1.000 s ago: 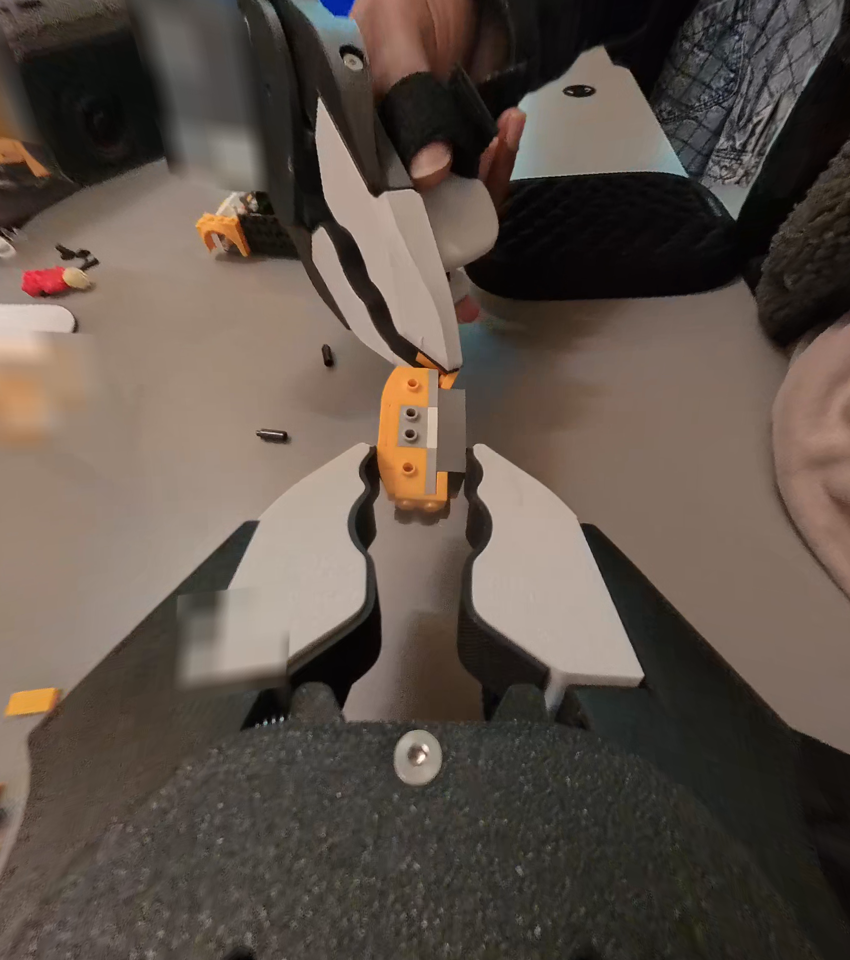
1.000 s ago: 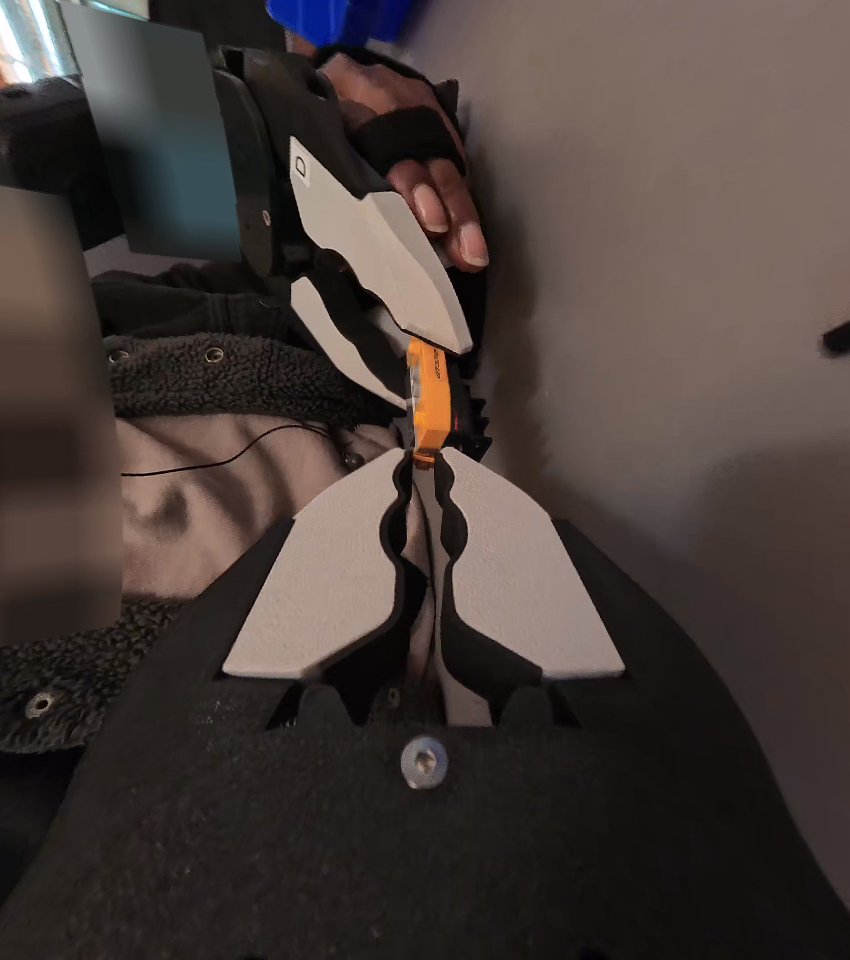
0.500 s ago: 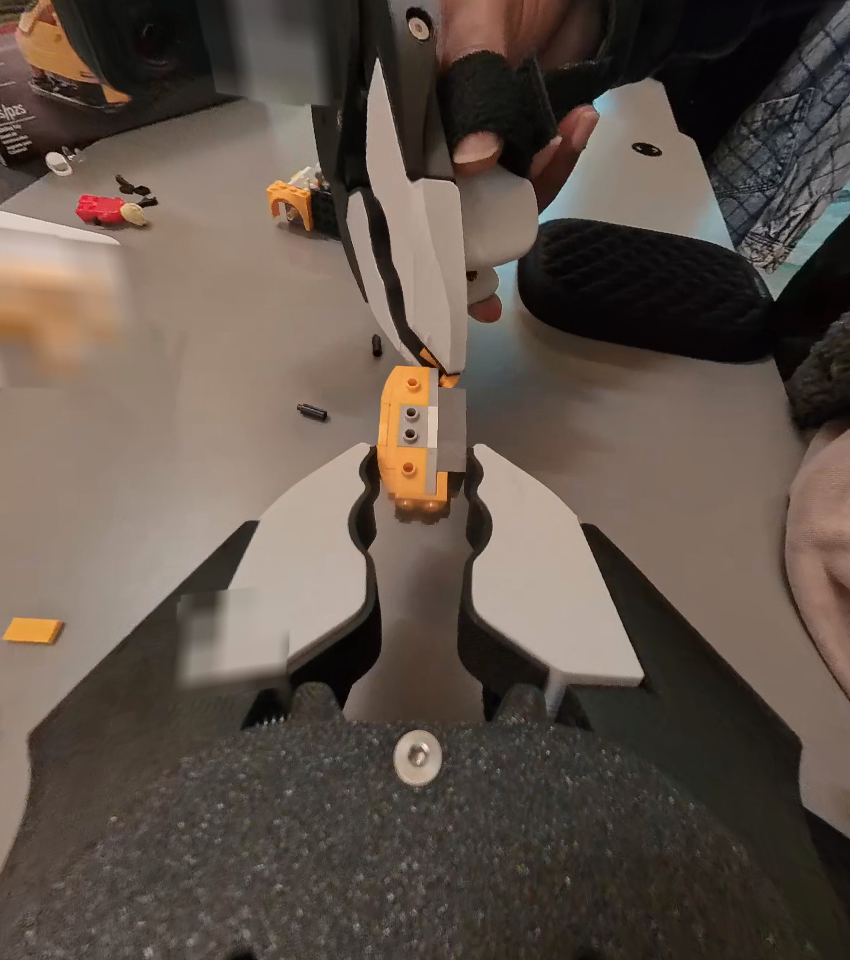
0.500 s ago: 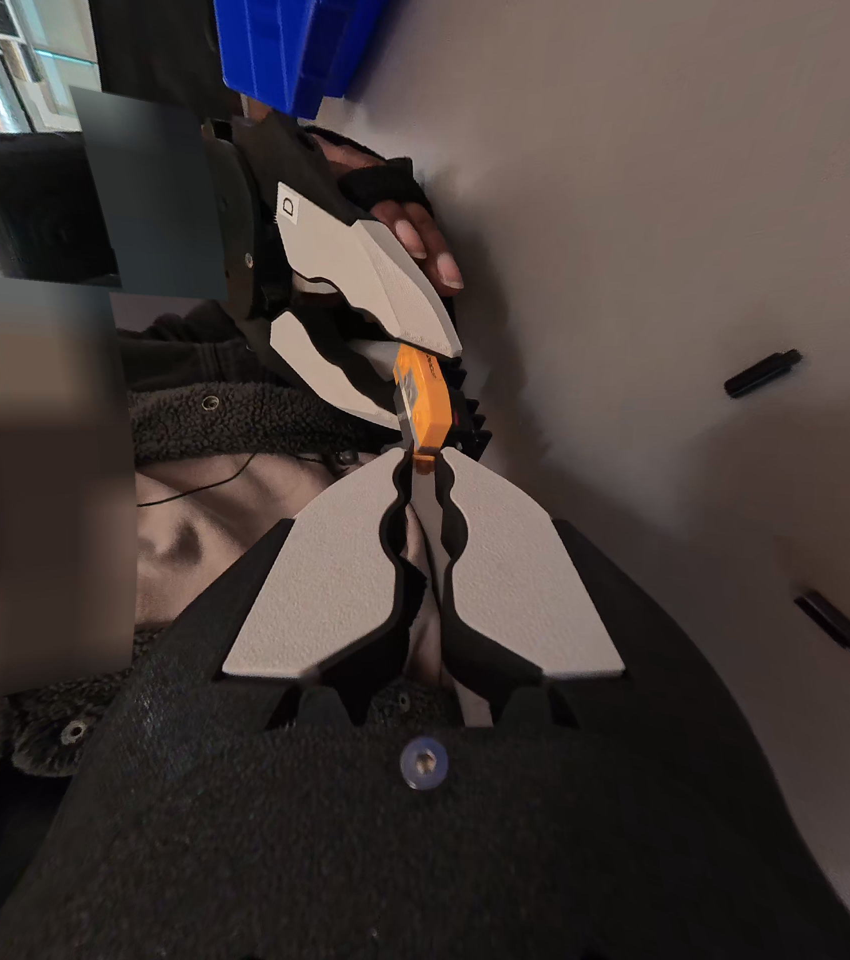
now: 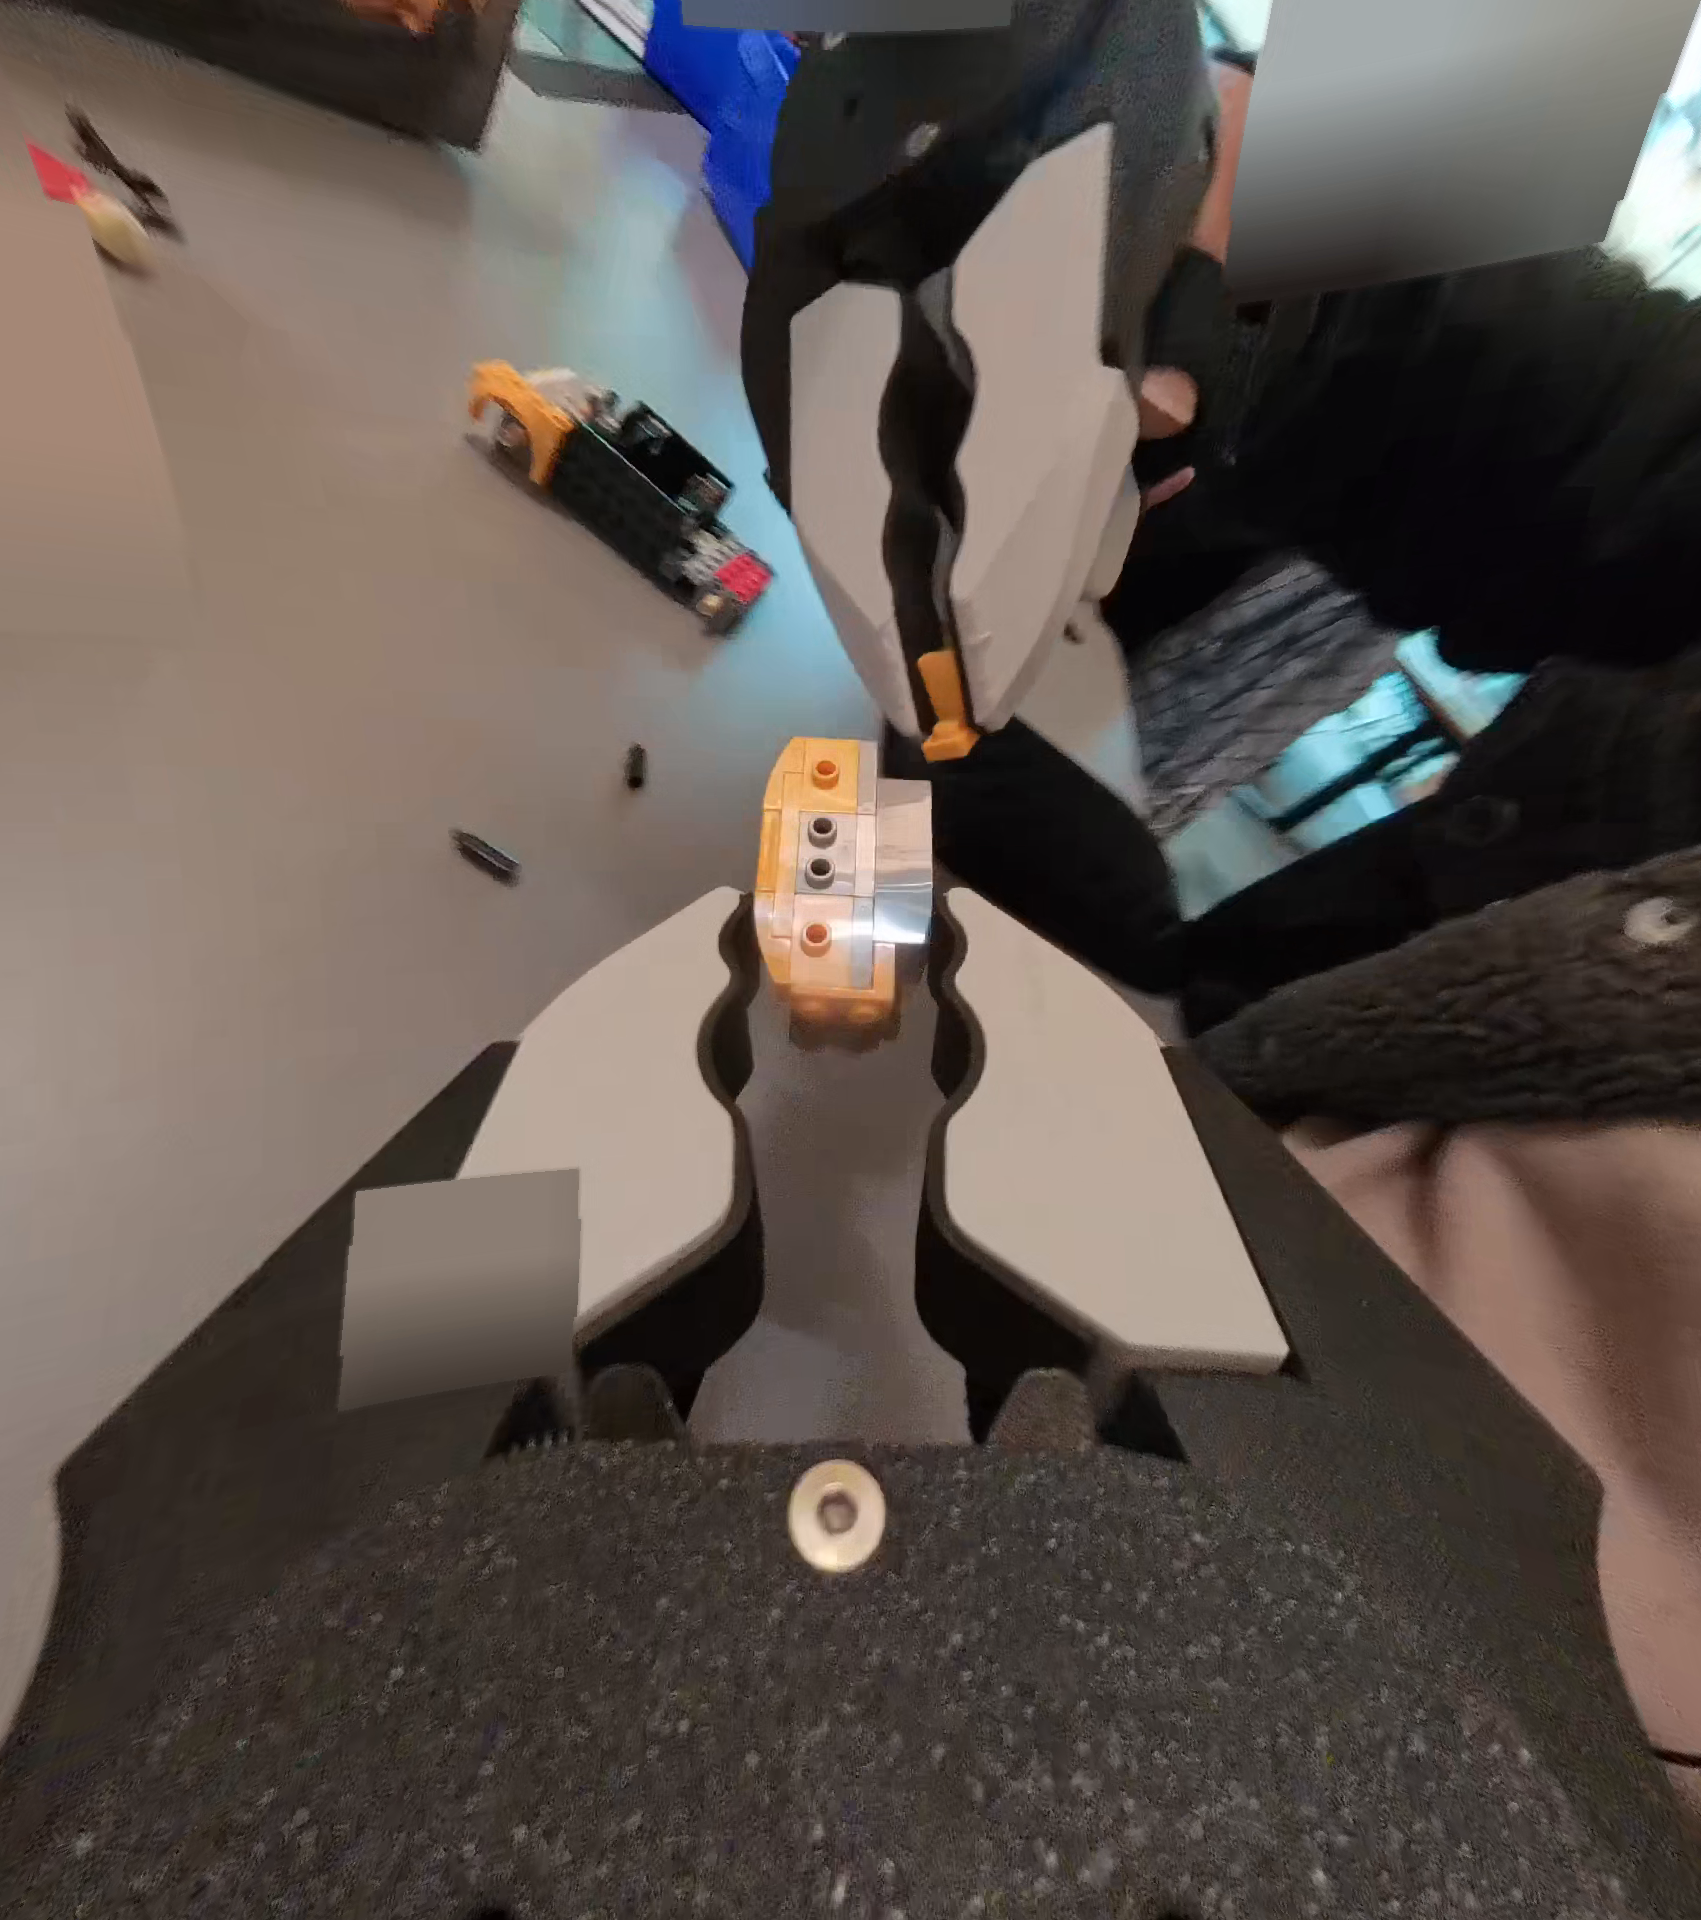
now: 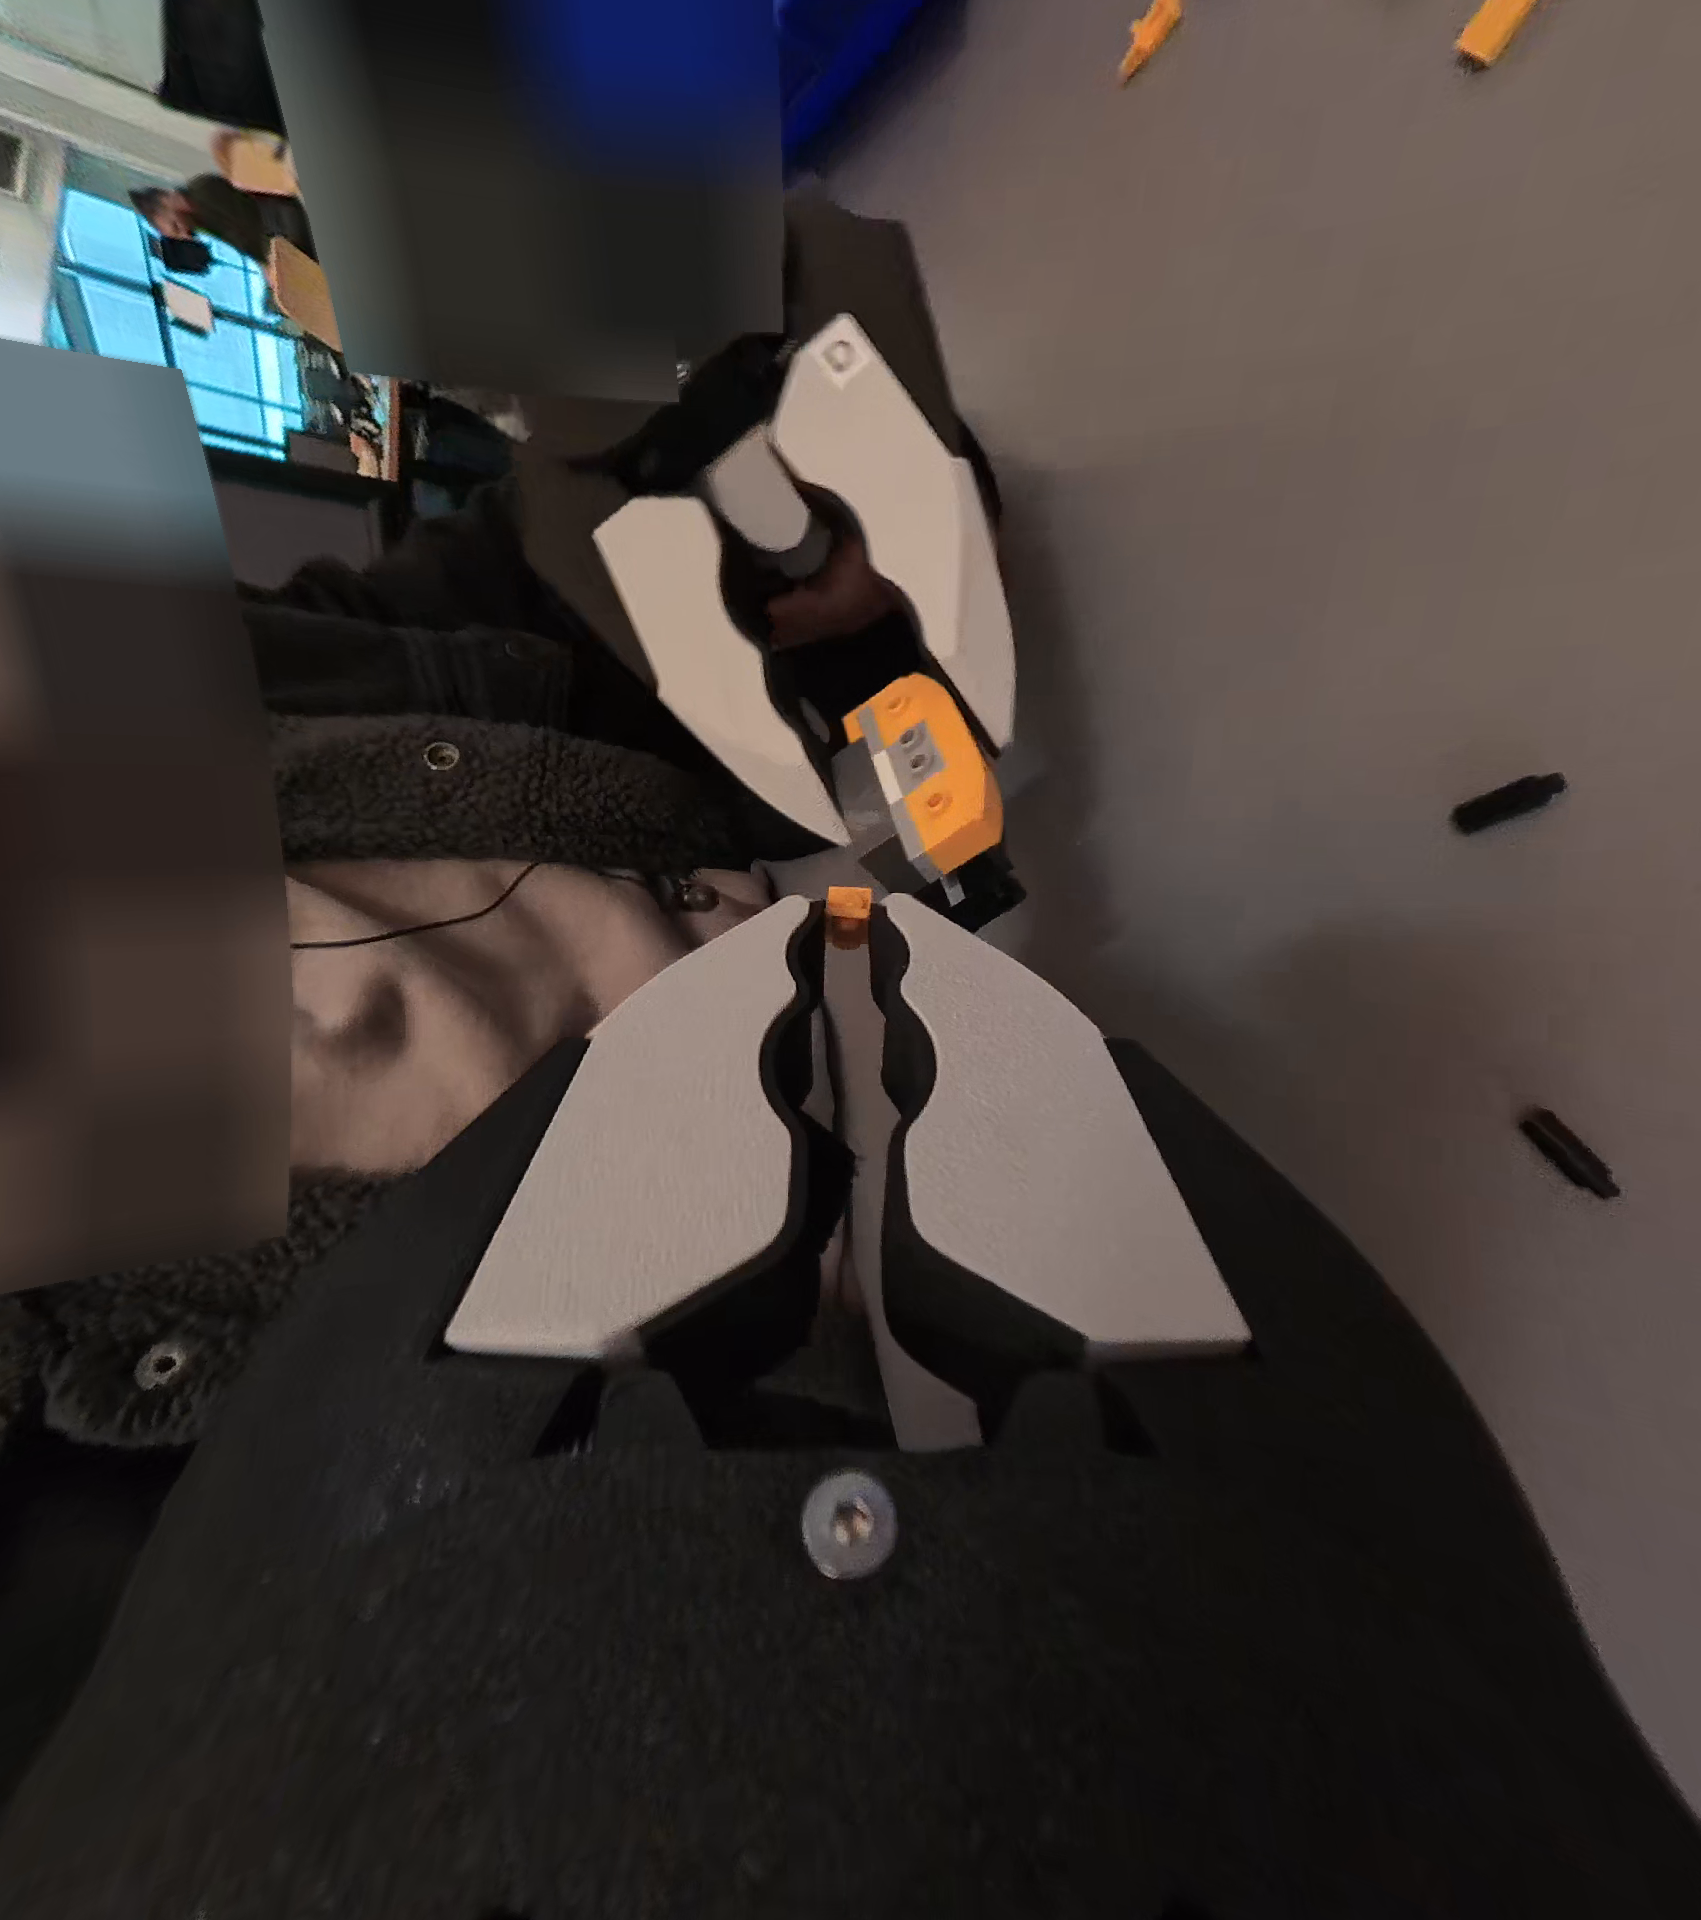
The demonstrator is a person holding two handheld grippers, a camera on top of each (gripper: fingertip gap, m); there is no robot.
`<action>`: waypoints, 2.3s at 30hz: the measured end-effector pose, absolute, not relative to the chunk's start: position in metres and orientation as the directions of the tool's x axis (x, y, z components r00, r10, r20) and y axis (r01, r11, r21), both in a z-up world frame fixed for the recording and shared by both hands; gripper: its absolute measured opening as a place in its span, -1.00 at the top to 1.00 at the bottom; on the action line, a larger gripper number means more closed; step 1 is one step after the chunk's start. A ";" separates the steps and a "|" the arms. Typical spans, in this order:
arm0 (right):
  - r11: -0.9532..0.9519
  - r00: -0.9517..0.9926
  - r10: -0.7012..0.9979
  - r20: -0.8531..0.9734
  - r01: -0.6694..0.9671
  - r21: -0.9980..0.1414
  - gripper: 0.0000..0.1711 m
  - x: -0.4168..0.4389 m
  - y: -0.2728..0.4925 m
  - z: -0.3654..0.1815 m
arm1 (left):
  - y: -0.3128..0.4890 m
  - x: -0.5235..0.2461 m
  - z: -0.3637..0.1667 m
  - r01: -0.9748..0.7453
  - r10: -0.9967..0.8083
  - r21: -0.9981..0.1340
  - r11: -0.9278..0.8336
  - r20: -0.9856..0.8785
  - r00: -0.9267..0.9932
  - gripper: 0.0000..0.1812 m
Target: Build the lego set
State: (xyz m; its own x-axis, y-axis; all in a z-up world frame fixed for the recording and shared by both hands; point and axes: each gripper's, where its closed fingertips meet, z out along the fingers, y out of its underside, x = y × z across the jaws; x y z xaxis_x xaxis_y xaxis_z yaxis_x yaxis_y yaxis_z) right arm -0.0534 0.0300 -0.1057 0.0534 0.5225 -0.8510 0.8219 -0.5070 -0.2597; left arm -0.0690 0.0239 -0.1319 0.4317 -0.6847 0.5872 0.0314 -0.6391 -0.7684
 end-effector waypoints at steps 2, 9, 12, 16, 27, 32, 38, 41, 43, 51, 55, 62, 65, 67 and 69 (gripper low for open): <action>-0.508 0.042 0.523 -0.851 0.817 -0.272 0.91 -0.046 0.028 -0.102 | 0.016 -0.062 -0.135 0.037 -0.611 -0.655 -0.755 0.723 0.322 0.66; -0.522 0.030 0.510 -0.859 0.805 -0.282 0.91 -0.018 0.017 -0.117 | -0.003 -0.046 -0.178 -0.251 -0.478 -0.414 -0.875 0.820 0.314 0.66; -0.542 0.017 0.485 -0.874 0.790 -0.286 0.91 -0.008 0.014 -0.124 | -0.006 -0.044 -0.186 -0.357 -0.486 -0.363 -0.860 0.797 0.359 0.66; -0.551 -0.013 0.466 -0.885 0.778 -0.301 0.91 0.003 0.011 -0.131 | -0.004 -0.045 -0.197 -0.439 -0.489 -0.298 -0.848 0.759 0.430 0.66; -0.550 -0.089 0.451 -0.888 0.755 -0.355 0.91 0.013 0.015 -0.137 | 0.021 -0.066 -0.199 -0.447 -0.538 -0.311 -0.838 0.607 0.585 0.54; -0.557 -0.114 0.451 -0.885 0.739 -0.379 0.91 0.007 0.012 -0.135 | 0.030 -0.064 -0.177 -0.438 -0.661 -0.499 -0.748 0.506 0.553 0.63; -0.562 -0.176 0.407 -0.896 0.726 -0.397 0.91 -0.005 -0.002 -0.124 | 0.006 -0.025 -0.128 -0.492 -0.934 -0.835 -0.245 0.067 0.352 0.70; -0.559 -0.210 0.362 -0.908 0.731 -0.392 0.91 -0.010 -0.013 -0.116 | -0.012 -0.011 -0.117 -0.520 -0.950 -0.854 -0.013 -0.152 0.273 0.73; -0.561 -0.228 0.333 -0.915 0.732 -0.387 0.91 -0.013 -0.019 -0.110 | -0.015 -0.009 -0.114 -0.538 -0.930 -0.841 0.060 -0.243 0.275 0.81; -0.619 -0.247 0.271 -0.930 0.695 -0.365 0.91 -0.021 -0.027 -0.100 | -0.020 -0.013 -0.105 -0.532 -0.892 -0.838 0.120 -0.326 0.313 0.95; -0.674 -0.333 0.310 -0.890 0.583 -0.453 0.70 -0.023 -0.013 -0.087 | -0.017 -0.016 -0.101 -0.411 -0.915 -0.911 -0.040 -0.132 0.381 0.94; -0.143 -0.256 0.935 -0.245 0.359 -0.922 0.76 -0.020 0.001 -0.099 | -0.013 -0.024 -0.096 -0.012 -0.719 -0.739 -0.673 0.652 0.241 0.96; 0.208 -0.237 0.962 0.136 0.311 -0.927 0.83 -0.022 -0.003 -0.099 | -0.009 -0.024 -0.099 0.051 -0.568 -0.578 -0.814 0.812 0.136 0.96; 0.391 -0.227 0.916 0.330 0.330 -0.859 0.82 -0.023 -0.003 -0.105 | -0.010 -0.022 -0.102 0.047 -0.506 -0.511 -0.858 0.858 0.089 0.95; 0.487 -0.242 0.872 0.426 0.351 -0.799 0.82 -0.023 -0.004 -0.111 | -0.012 -0.020 -0.104 0.035 -0.471 -0.474 -0.880 0.880 0.064 0.96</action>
State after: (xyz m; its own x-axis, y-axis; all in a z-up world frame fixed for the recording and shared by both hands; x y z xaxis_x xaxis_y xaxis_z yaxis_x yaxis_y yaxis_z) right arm -0.0234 -0.0038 -0.1112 -0.2419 0.8720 0.4255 0.3511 0.4875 -0.7994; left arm -0.0199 -0.0117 -0.1039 0.0643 -0.4711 0.8798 0.0346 -0.8800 -0.4737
